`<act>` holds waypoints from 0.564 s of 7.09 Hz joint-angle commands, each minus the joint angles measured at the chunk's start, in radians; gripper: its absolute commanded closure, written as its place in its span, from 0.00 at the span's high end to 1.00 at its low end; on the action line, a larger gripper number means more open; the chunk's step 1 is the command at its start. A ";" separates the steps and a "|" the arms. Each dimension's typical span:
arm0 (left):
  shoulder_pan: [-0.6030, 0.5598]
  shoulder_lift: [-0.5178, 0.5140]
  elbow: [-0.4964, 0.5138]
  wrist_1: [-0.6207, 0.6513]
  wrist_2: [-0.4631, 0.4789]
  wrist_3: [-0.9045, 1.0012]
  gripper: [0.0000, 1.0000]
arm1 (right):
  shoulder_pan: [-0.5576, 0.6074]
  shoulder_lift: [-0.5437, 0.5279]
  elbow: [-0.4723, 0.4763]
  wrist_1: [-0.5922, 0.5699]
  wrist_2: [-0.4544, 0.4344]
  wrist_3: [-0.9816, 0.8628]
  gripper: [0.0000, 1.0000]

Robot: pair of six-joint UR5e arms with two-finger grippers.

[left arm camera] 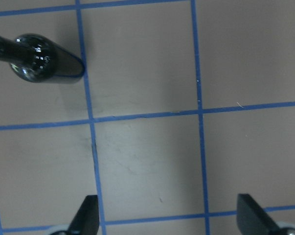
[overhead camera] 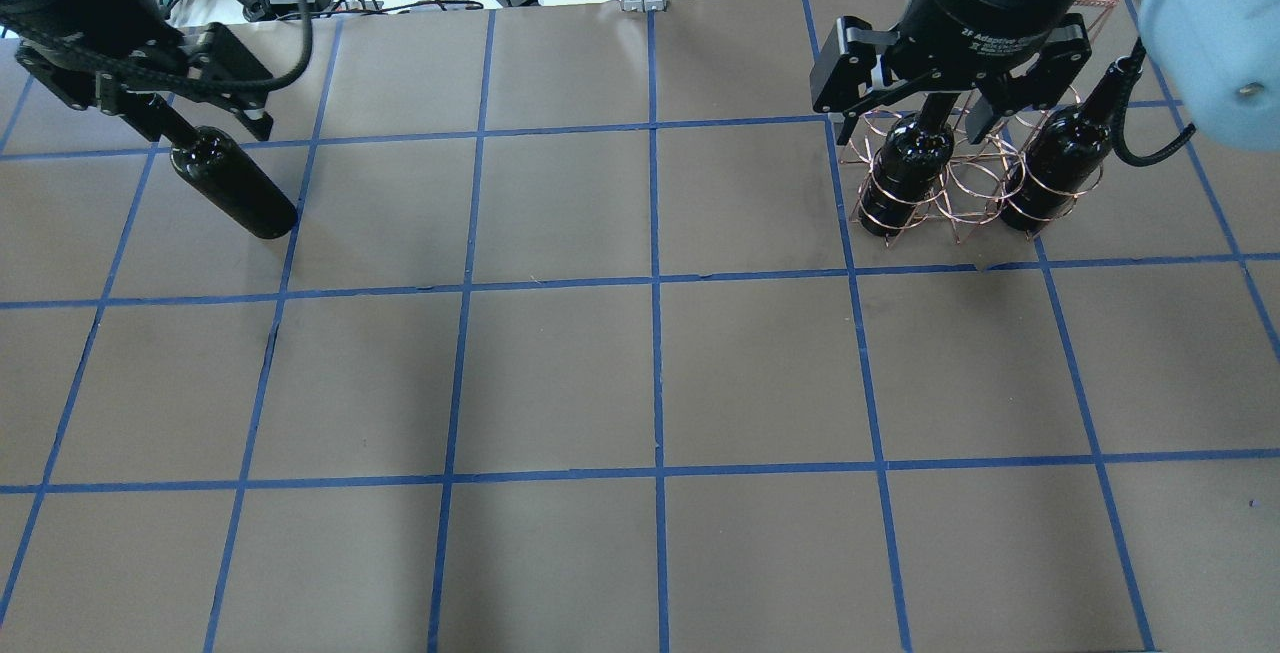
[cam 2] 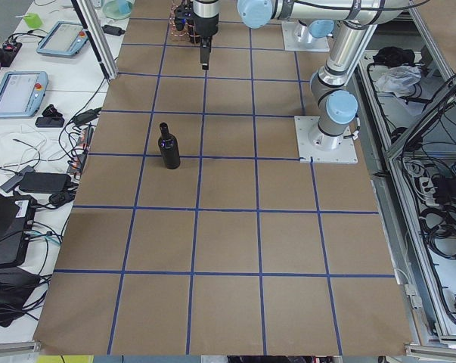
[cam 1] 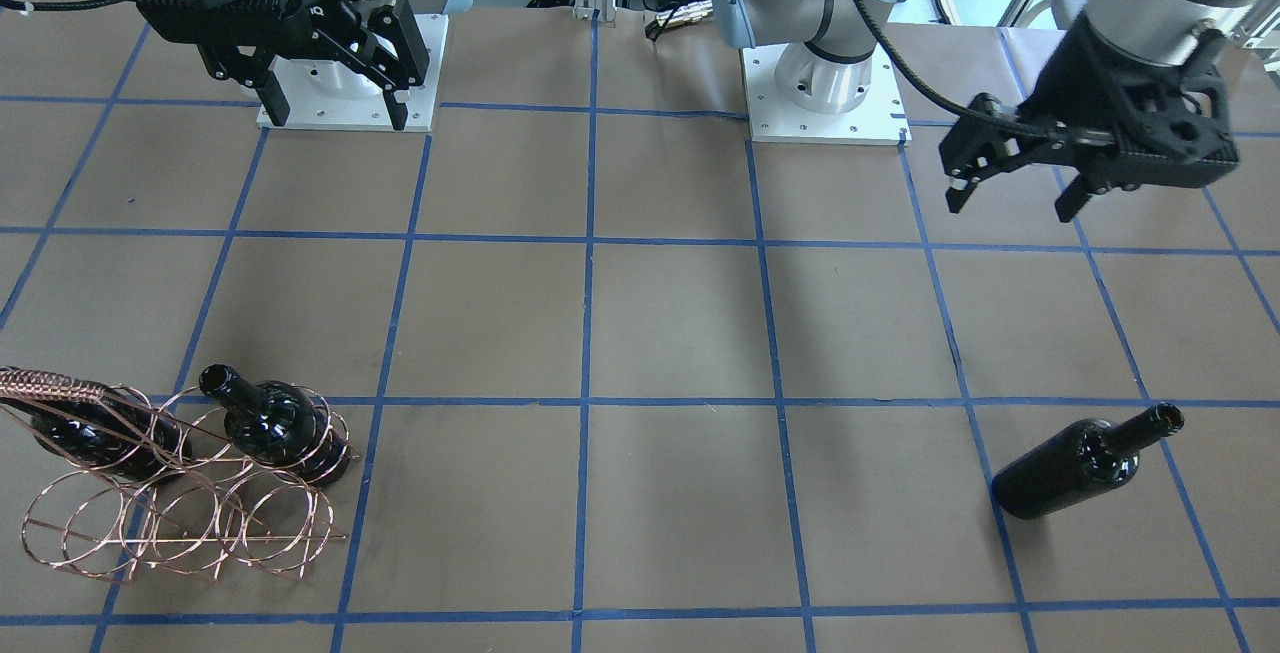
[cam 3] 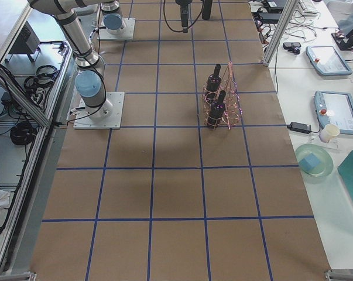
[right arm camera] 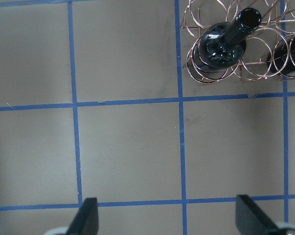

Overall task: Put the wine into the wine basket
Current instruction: 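Move the left gripper toward the dark wine bottle lying on the table, then grasp the dark wine bottle by its base with the left gripper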

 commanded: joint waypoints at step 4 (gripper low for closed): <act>0.149 -0.230 0.092 0.149 -0.045 0.174 1.00 | 0.000 -0.001 -0.001 -0.007 0.004 0.012 1.00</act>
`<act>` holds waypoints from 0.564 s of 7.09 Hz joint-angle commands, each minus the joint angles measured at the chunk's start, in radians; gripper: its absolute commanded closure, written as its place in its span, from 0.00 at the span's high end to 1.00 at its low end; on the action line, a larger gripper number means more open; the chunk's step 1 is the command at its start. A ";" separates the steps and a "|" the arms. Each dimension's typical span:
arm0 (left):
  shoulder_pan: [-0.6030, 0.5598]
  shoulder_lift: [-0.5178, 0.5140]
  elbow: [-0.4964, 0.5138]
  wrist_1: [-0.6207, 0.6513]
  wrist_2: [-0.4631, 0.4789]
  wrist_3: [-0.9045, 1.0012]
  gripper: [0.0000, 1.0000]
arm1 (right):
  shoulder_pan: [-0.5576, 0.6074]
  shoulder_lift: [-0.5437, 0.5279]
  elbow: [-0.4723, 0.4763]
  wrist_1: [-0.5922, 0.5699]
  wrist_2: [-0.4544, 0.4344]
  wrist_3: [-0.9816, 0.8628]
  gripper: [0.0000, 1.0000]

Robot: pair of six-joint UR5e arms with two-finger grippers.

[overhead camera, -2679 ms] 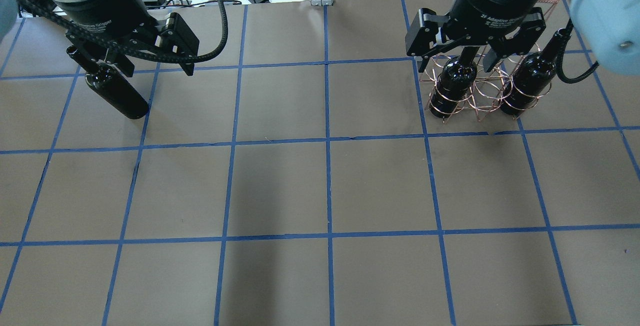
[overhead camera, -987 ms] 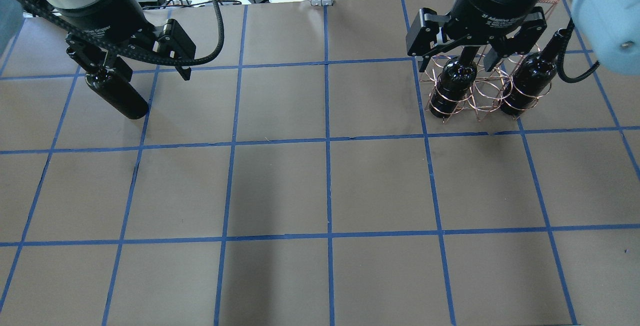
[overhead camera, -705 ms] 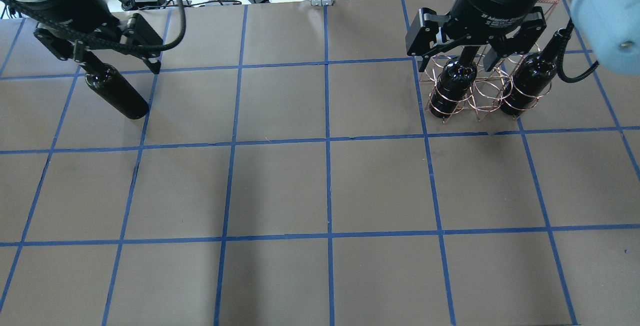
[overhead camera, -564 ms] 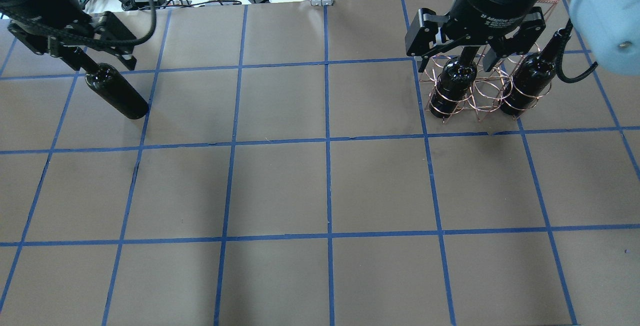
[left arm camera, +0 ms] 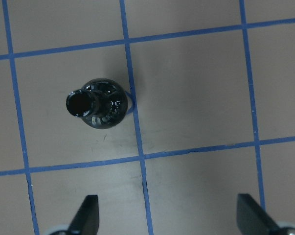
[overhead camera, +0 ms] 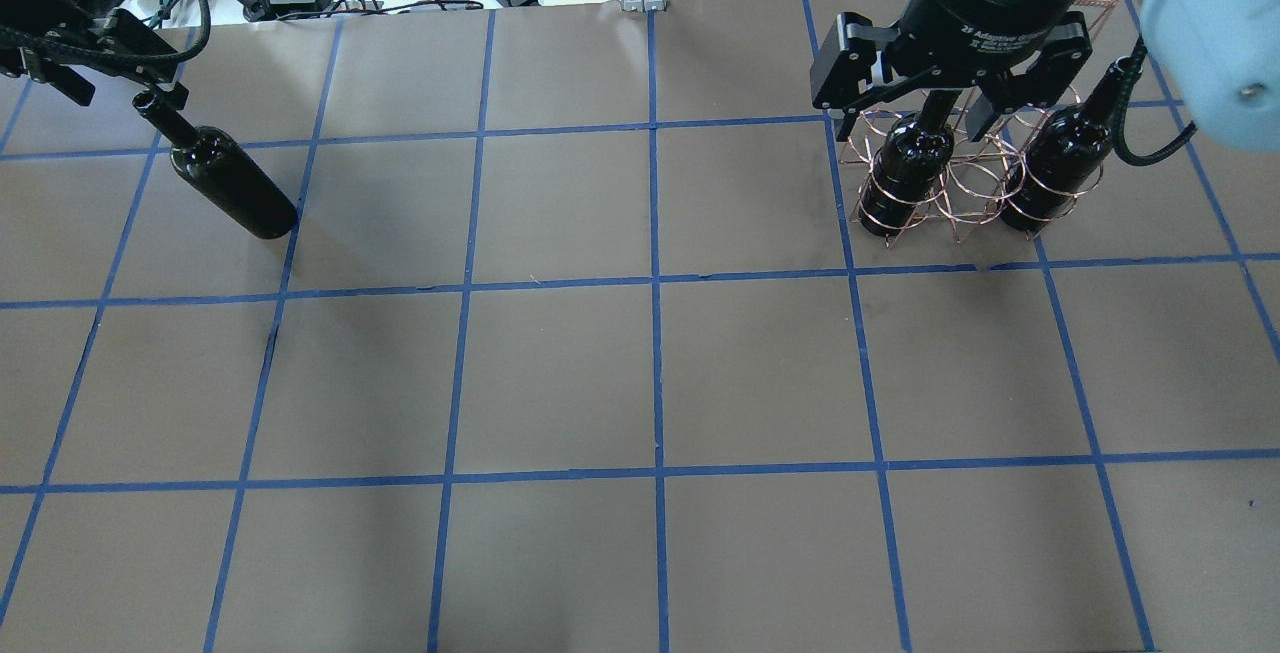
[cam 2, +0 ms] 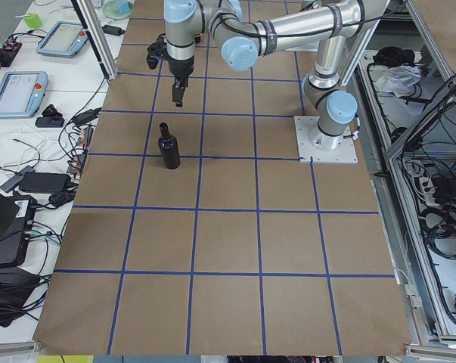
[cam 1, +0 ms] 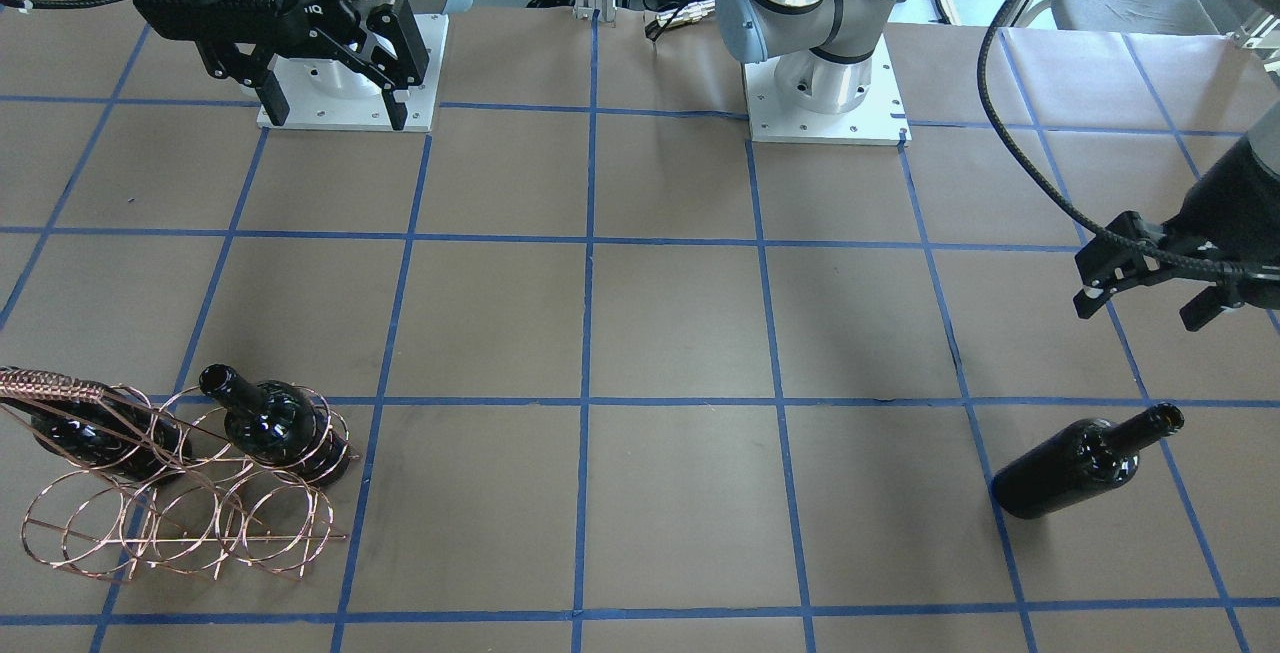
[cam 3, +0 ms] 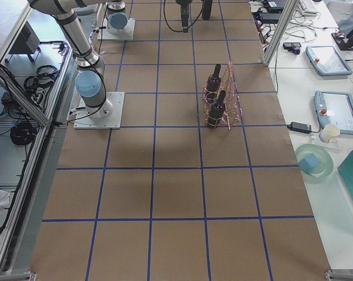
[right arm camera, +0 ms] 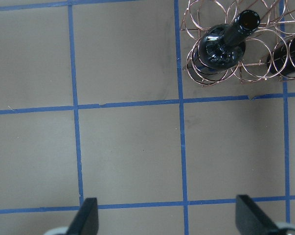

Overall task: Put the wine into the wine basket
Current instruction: 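Grasp the dark wine bottle by its base with the left gripper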

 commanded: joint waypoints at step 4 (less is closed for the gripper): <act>0.051 -0.170 0.029 0.123 -0.037 0.041 1.00 | 0.000 0.000 0.001 -0.004 -0.002 -0.004 1.00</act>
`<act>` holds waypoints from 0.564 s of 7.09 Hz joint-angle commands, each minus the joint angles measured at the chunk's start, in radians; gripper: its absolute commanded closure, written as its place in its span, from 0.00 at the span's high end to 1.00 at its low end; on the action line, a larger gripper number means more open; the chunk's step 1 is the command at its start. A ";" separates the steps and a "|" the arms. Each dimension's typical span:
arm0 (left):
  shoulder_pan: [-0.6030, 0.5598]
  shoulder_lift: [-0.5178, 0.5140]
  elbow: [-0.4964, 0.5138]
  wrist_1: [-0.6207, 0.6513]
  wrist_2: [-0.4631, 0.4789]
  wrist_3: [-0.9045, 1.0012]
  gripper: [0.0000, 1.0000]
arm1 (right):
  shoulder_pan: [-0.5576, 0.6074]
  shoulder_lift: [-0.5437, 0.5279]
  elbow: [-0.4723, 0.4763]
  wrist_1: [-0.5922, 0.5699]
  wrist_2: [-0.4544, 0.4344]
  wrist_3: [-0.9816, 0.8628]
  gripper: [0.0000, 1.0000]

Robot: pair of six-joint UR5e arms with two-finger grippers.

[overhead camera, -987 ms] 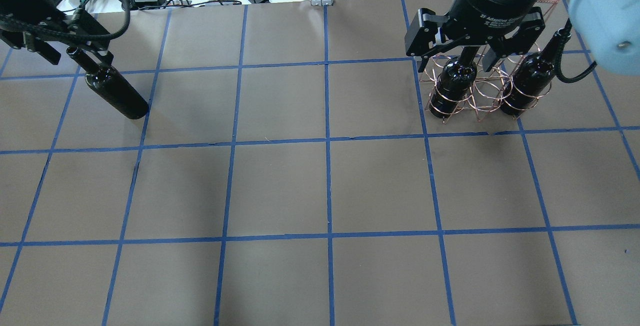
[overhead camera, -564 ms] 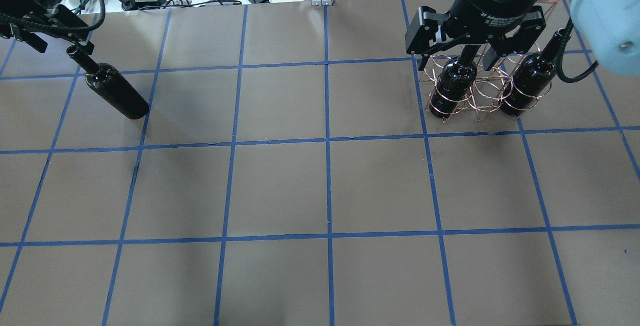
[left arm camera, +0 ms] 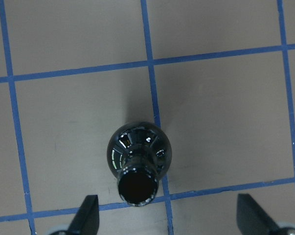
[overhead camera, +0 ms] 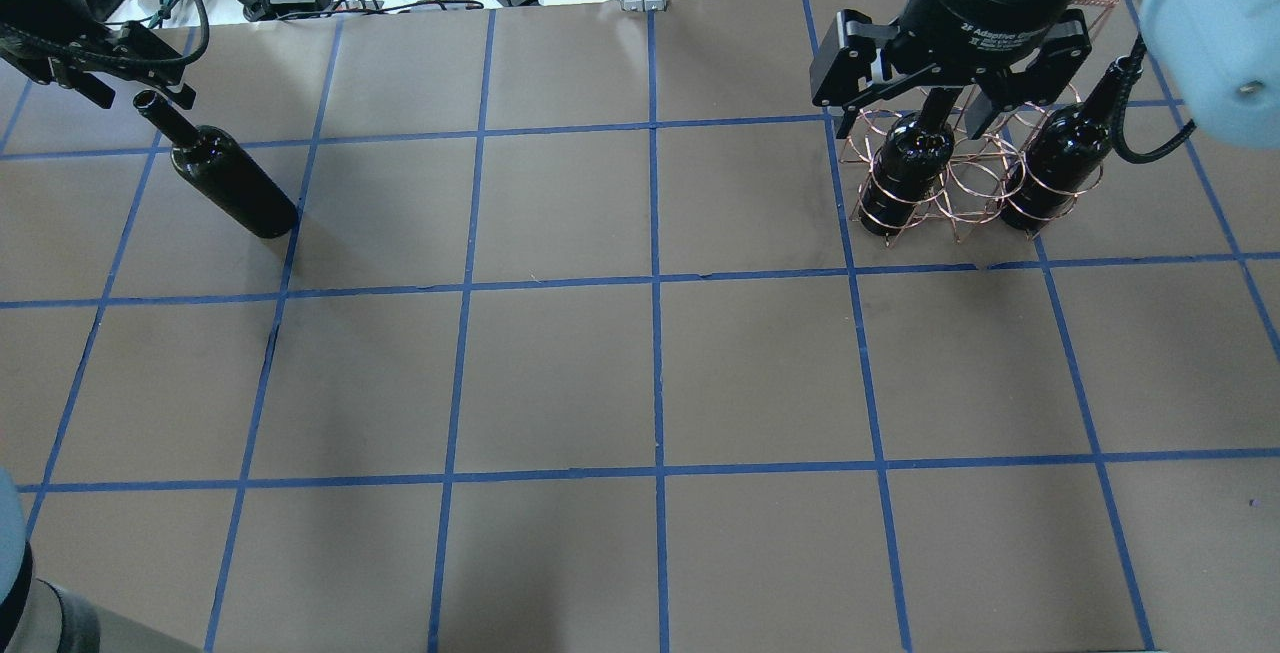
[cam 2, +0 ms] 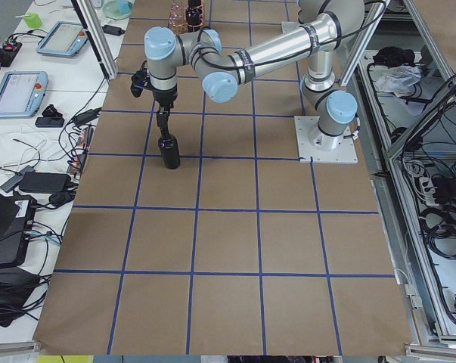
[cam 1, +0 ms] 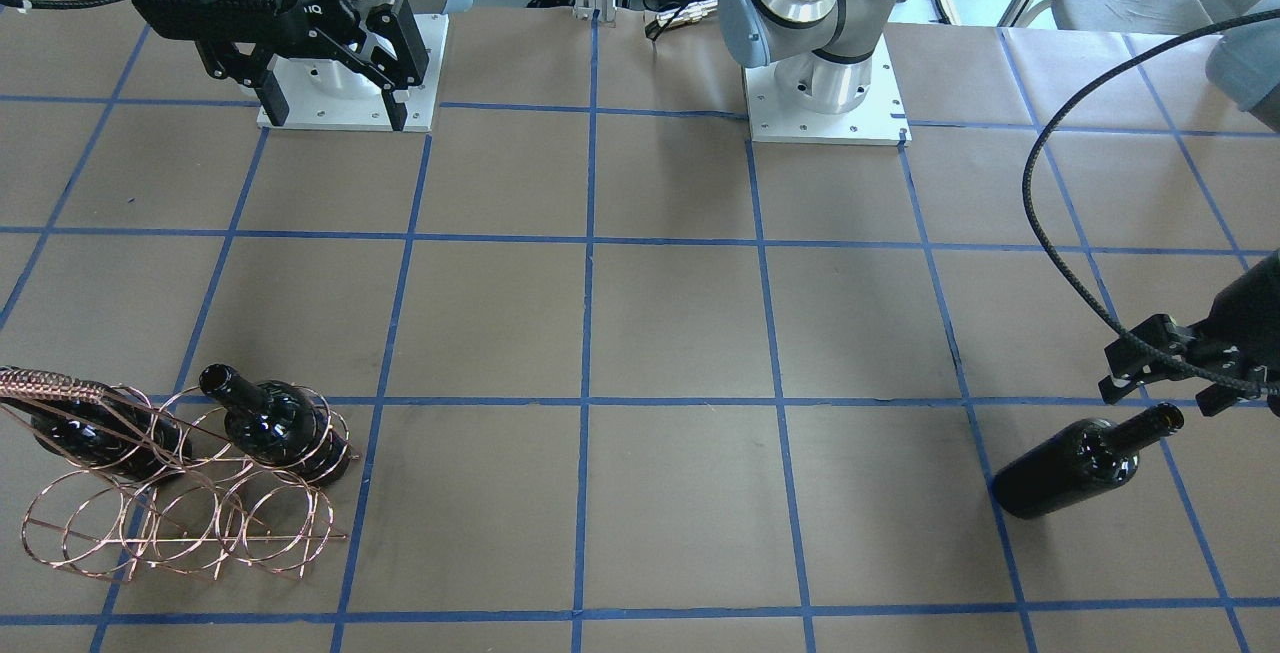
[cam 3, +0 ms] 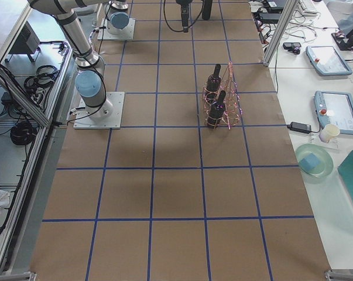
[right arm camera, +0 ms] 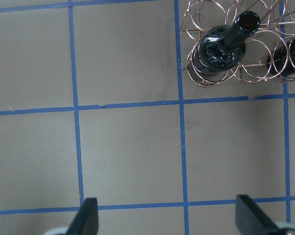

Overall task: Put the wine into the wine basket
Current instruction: 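Grasp the dark wine bottle by its base with the left gripper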

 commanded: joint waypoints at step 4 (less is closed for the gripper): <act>0.003 -0.062 -0.009 0.045 0.015 -0.002 0.60 | 0.003 0.000 0.001 -0.001 0.004 -0.007 1.00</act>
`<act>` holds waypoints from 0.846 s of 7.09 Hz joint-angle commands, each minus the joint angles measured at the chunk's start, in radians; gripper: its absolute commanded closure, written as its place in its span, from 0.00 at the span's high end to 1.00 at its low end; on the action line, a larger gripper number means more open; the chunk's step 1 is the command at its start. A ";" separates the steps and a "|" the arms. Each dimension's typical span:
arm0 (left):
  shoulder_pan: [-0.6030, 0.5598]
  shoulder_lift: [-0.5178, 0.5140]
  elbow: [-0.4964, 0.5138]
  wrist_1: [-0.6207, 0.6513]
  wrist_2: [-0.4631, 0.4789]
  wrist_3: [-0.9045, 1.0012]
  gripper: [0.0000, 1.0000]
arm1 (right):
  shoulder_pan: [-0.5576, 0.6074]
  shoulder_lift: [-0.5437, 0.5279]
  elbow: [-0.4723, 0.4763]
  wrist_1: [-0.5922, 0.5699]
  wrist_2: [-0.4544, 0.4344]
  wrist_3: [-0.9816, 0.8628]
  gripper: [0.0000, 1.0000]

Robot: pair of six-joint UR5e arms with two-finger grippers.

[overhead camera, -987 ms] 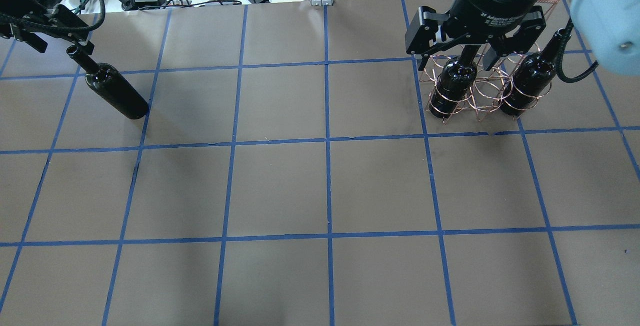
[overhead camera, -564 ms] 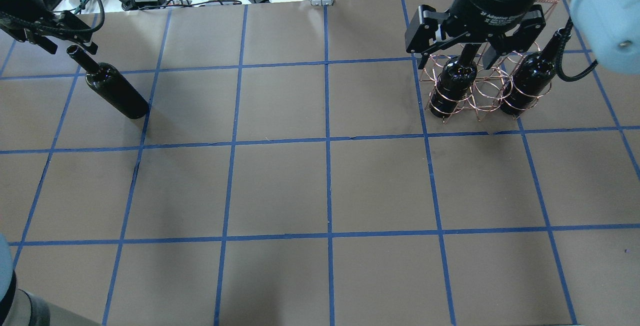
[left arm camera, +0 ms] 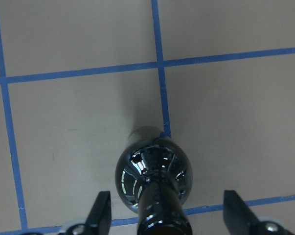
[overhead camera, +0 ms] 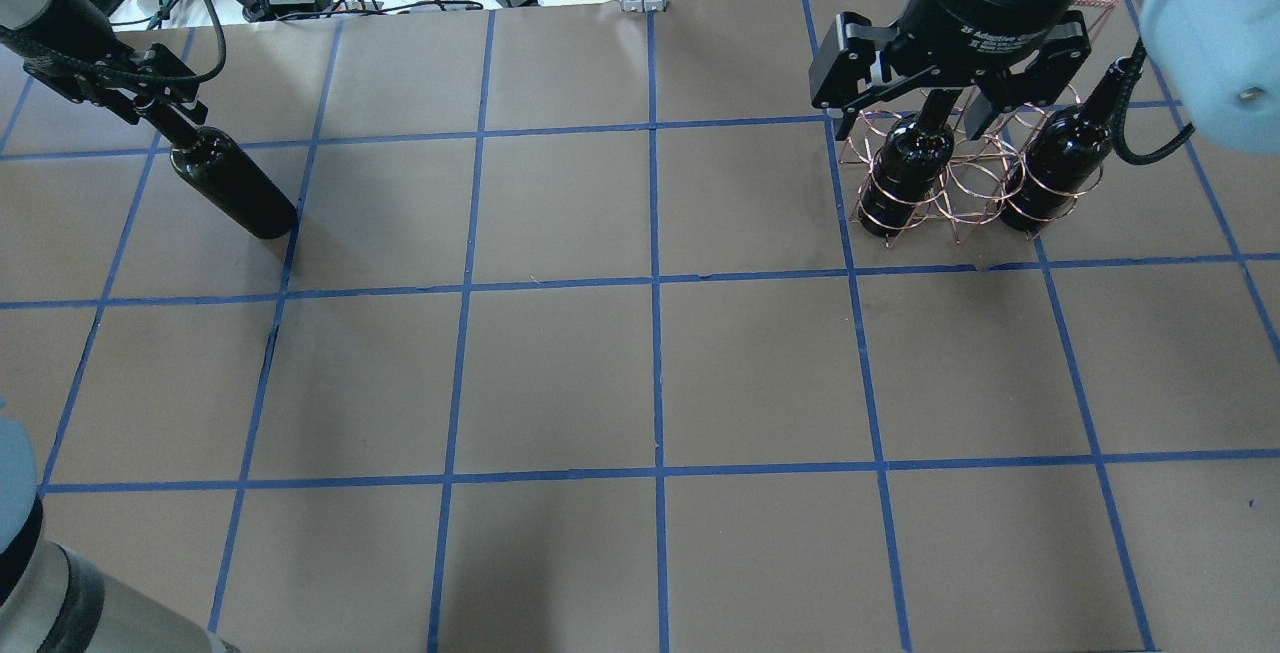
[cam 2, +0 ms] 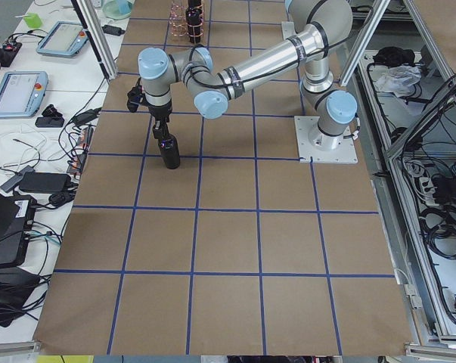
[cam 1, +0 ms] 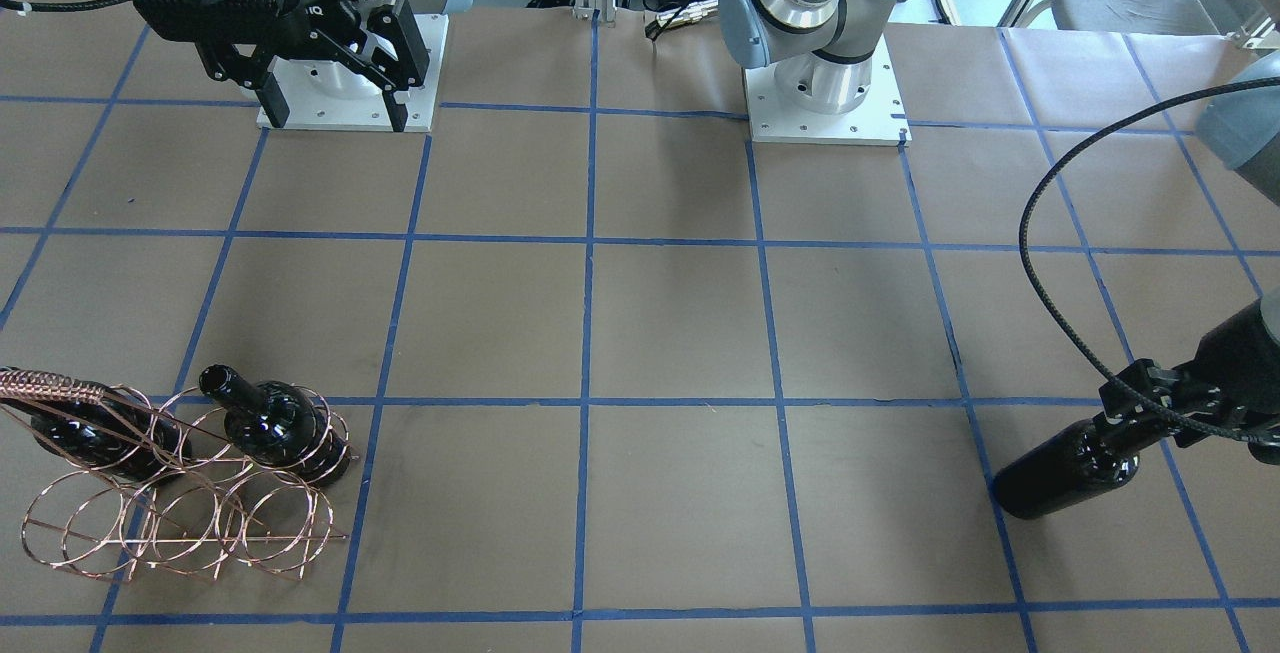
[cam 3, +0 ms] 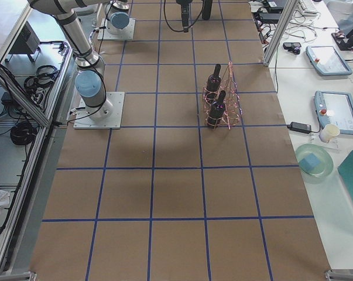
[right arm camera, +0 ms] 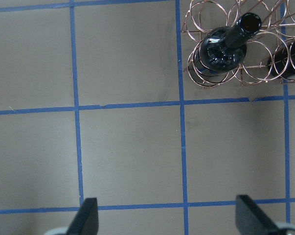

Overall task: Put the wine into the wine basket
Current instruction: 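Grasp the dark wine bottle by its base with the left gripper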

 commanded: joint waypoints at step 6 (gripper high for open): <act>0.000 -0.002 -0.012 -0.014 0.034 0.004 0.20 | 0.001 0.002 0.001 0.000 0.007 -0.002 1.00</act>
